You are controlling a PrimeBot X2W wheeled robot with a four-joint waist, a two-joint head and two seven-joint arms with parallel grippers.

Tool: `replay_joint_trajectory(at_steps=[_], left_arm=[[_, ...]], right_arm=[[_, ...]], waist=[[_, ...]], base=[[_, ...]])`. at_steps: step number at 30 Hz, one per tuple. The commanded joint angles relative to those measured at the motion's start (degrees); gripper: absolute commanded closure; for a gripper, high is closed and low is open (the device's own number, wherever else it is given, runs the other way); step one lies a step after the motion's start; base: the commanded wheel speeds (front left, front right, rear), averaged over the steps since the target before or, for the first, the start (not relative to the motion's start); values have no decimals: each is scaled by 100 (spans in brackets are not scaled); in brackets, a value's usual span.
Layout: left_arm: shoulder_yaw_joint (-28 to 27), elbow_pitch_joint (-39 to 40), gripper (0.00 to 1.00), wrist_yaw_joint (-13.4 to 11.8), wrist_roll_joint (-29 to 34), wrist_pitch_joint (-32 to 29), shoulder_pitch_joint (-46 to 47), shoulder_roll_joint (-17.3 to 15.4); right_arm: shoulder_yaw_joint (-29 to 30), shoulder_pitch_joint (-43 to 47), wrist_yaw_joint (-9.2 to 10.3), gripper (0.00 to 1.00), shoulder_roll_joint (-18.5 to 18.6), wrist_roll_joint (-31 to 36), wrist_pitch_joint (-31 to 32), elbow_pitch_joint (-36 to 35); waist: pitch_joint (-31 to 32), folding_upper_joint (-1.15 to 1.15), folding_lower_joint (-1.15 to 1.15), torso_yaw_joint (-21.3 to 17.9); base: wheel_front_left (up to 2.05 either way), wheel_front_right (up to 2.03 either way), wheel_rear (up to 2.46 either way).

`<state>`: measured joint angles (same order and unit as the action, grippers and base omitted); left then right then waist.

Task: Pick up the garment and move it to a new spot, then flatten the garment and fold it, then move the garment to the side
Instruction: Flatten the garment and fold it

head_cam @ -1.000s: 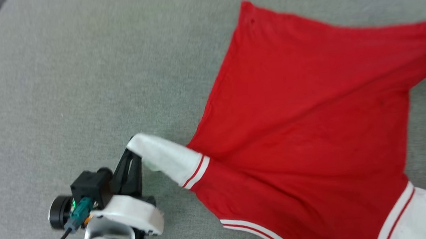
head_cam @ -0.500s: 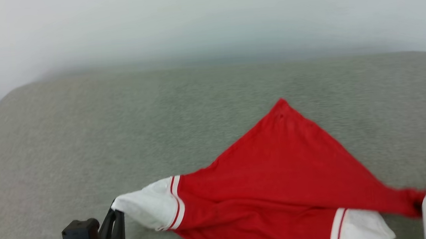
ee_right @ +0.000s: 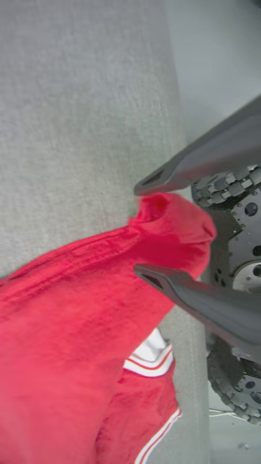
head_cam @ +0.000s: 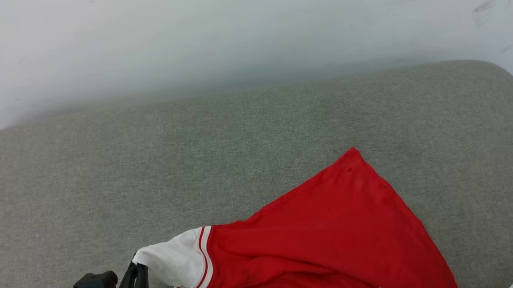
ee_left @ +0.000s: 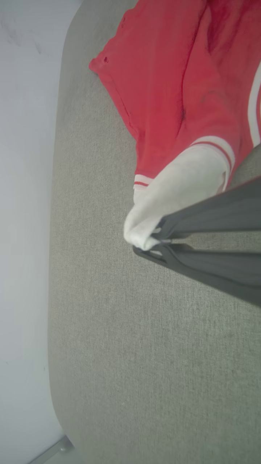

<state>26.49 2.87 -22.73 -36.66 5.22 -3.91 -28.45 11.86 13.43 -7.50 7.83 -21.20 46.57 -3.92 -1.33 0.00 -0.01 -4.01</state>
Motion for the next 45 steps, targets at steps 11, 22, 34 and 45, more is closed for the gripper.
replay_joint_trajectory(at_steps=[11,22,34,45], left_arm=[[-4,64,100,90,83,65,570,59],[93,249,100,264,278,179,1309,172],[253,106,100,492,364,350,1927,427],[287,-186,100,590,247,410,1949,488]], right_arm=[[135,-1534,2,0,279,-25,-2370,528],[-831,-3701,2,0,1016,-456,-444,1378],[-1838,-4977,3,0,1169,-416,779,2287],[-2092,-4913,2,100,1139,-375,778,2850]], waist=[[-673,0,1,196],[-1625,0,1,604],[-2304,0,1,1040],[-2045,0,1,1115]], base=[[0,0,0],[0,0,0],[0,0,0],[0,0,0]])
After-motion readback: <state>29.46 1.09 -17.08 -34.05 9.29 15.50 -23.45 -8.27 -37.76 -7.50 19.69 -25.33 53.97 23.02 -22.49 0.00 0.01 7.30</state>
